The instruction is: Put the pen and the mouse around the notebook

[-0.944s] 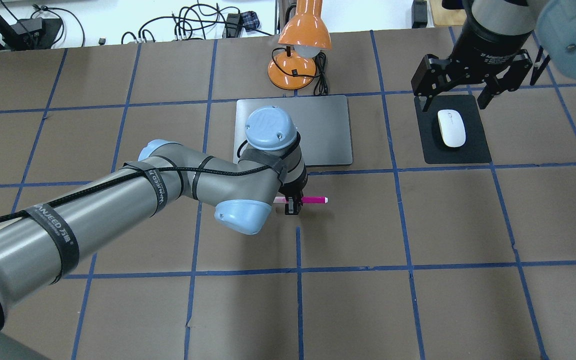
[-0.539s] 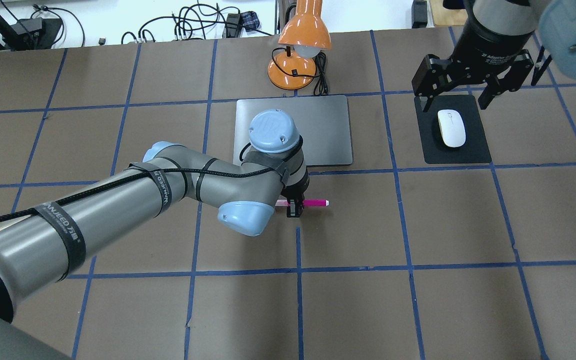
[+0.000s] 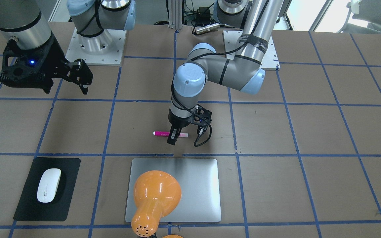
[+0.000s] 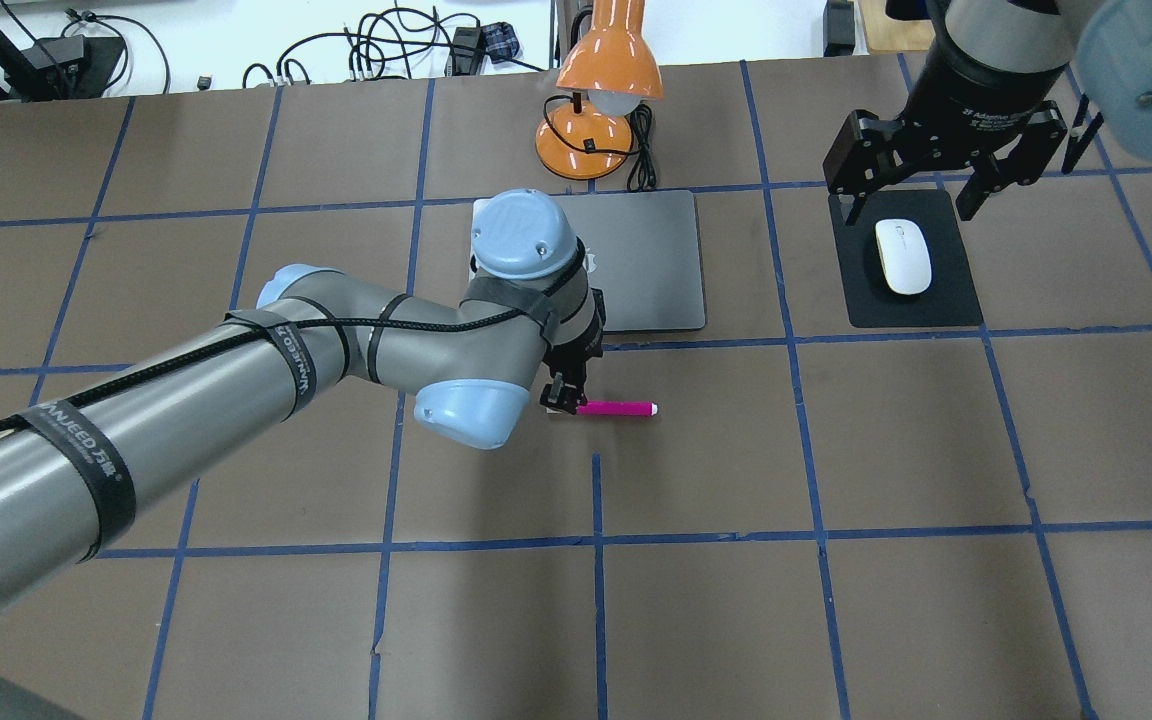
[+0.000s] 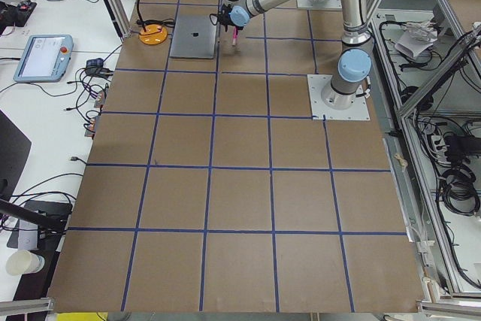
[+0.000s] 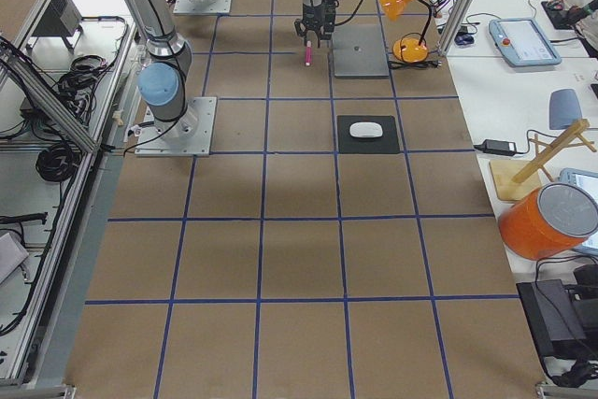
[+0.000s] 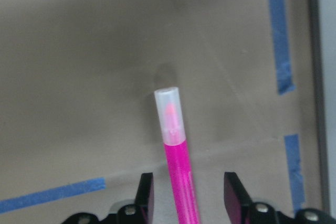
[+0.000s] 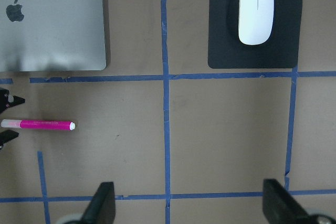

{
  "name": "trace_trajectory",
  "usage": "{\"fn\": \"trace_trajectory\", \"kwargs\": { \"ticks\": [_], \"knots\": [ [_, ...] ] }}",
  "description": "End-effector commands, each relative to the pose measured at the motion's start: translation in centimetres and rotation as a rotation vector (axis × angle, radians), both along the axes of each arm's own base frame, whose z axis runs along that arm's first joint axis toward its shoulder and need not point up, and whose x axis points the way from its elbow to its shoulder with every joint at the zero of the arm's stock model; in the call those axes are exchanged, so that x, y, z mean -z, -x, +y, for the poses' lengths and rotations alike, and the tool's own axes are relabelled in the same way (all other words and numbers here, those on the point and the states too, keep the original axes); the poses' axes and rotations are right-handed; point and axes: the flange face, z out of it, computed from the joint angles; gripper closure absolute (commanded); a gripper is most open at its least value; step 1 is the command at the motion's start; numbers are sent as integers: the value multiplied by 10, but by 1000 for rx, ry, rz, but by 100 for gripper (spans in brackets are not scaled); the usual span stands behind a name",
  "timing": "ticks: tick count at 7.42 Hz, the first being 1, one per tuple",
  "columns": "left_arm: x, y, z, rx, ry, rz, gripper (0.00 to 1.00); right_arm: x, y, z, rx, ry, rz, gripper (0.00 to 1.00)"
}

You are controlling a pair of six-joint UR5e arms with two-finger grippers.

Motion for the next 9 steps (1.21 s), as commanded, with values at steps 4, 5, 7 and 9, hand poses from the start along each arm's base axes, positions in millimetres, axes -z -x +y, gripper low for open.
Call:
{"fn": "trace_trajectory", "kwargs": {
  "ticks": [4, 5, 7, 9],
  "knots": [
    [-119, -136, -63, 693, -61, -134, 0, -3, -10, 2, -17, 7, 0, 0],
    [-143, -169, -69, 769, -67, -130, 0, -3, -14, 3, -23, 7, 0, 0],
    [-176, -214, -65, 994, -38, -134, 0, -3, -15, 3, 7, 6, 0, 0],
    [-212, -245, -44, 985, -54, -111, 0, 0, -32, 6, -17, 1, 3, 0]
  ]
}}
